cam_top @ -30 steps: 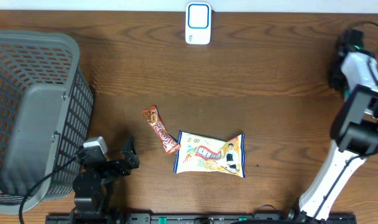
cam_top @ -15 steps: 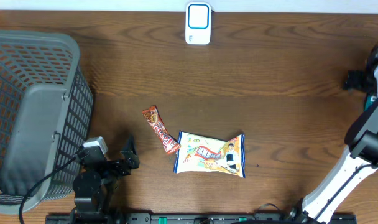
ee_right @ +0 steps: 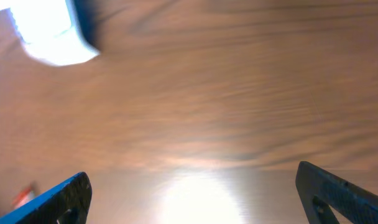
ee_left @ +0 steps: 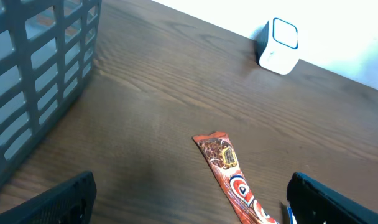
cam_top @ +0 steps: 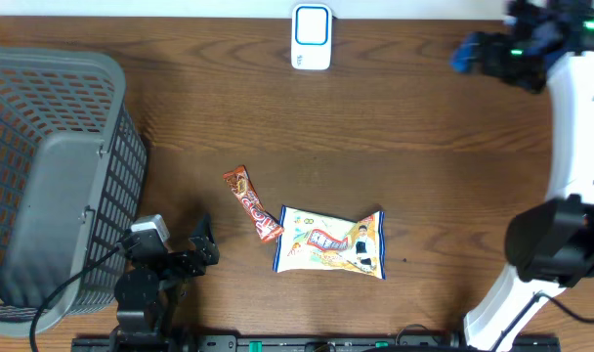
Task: Scan the item barcode
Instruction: 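Swing the right gripper with the teal bottle off to the right side, then return the right gripper to the table and grasp the brown candy bar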
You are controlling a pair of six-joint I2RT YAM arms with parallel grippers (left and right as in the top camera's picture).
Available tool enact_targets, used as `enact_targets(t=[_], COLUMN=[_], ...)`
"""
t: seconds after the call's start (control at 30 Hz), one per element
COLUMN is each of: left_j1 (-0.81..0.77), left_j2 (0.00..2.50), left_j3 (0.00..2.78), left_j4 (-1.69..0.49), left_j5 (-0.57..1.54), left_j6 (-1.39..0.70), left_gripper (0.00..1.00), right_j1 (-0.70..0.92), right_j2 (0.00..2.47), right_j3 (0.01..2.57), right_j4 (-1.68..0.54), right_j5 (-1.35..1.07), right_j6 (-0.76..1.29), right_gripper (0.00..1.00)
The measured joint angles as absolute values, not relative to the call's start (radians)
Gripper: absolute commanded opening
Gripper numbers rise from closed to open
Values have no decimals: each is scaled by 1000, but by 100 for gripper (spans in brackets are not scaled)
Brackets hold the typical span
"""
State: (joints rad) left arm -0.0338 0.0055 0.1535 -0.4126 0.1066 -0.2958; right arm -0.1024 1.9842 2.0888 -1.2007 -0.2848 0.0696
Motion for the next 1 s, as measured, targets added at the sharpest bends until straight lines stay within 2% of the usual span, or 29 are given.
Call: enact_targets(t=[0.27,0.37,0.67,1.0], left_j1=[-34,-34,-34,-34], left_j2=[6,6,6,6], left_j3=[154,154,154,154], left_j4=[-412,-412,-412,-413], left_j5=[107,107,107,107], left_j6=[-295,-296,-295,-295], left_gripper=[98,98,98,98], right_j1=[245,374,694,897], right_j2=[1929,1929,1946,1957], right_j3=[2074,1991,1656,1362], right_j4=[-1308,-1253,-869,-444], right_j5=[-325,-329,-259,-28], right_j6=[72,70,72,72], right_gripper=[99,92,87,86])
